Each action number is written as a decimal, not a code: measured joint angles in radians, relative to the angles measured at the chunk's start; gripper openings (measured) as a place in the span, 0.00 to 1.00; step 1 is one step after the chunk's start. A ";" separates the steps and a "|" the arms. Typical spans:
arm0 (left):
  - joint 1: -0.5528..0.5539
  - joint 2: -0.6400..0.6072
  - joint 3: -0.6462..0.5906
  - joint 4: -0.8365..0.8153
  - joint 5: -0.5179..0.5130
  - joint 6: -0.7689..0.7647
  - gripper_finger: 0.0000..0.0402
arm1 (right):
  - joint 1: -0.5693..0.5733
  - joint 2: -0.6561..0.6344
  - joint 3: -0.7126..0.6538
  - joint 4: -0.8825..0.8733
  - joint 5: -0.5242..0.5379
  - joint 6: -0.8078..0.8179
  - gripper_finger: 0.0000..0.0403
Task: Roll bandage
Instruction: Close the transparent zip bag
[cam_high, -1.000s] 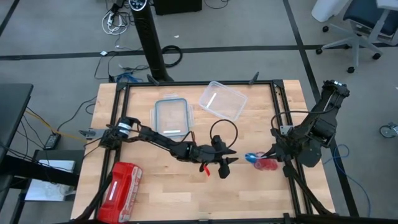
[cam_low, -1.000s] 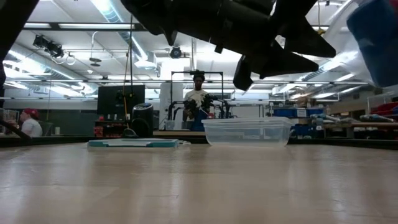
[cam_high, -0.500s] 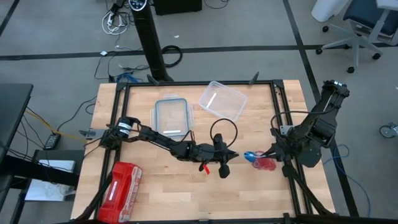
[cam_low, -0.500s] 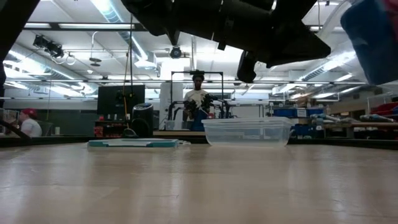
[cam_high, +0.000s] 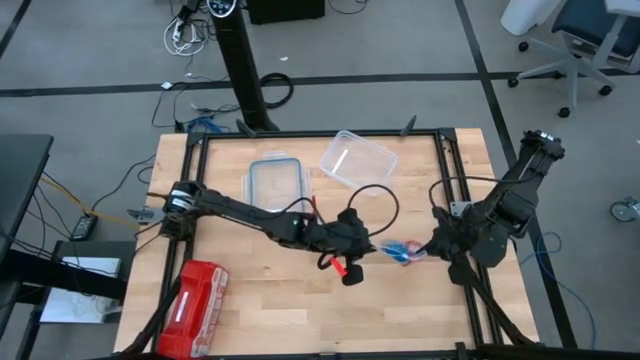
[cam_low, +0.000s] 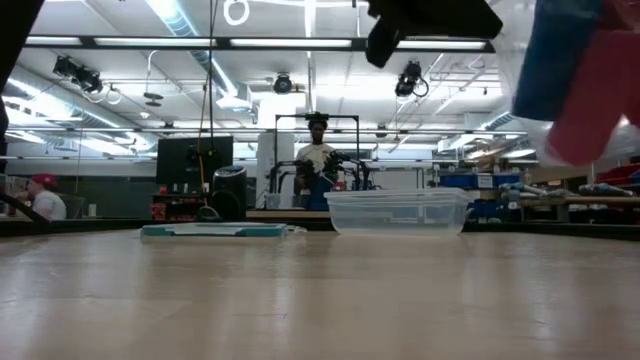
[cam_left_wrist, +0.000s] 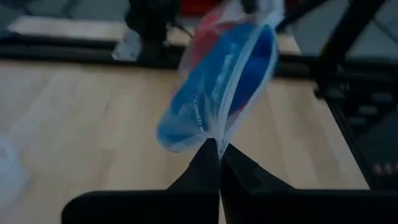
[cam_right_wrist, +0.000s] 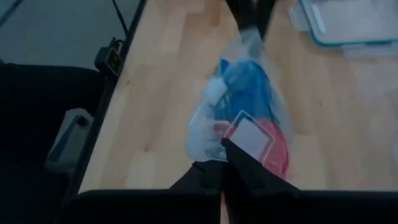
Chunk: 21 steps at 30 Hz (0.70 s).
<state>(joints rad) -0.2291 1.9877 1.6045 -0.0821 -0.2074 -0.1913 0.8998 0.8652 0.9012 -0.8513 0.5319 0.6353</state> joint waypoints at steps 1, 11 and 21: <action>0.000 0.000 0.032 -0.059 0.021 0.000 0.00 | -0.018 0.002 0.000 -0.001 -0.001 -0.001 0.00; 0.000 -0.001 0.146 -0.350 0.068 -0.019 0.00 | -0.157 0.000 0.000 0.135 0.017 -0.168 0.00; -0.010 -0.001 0.134 -0.362 0.077 -0.027 0.00 | -0.192 -0.025 0.000 0.191 -0.058 -0.246 0.00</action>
<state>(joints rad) -0.2391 1.9865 1.7390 -0.4437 -0.1304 -0.2187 0.7081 0.8407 0.9012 -0.6603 0.4739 0.3895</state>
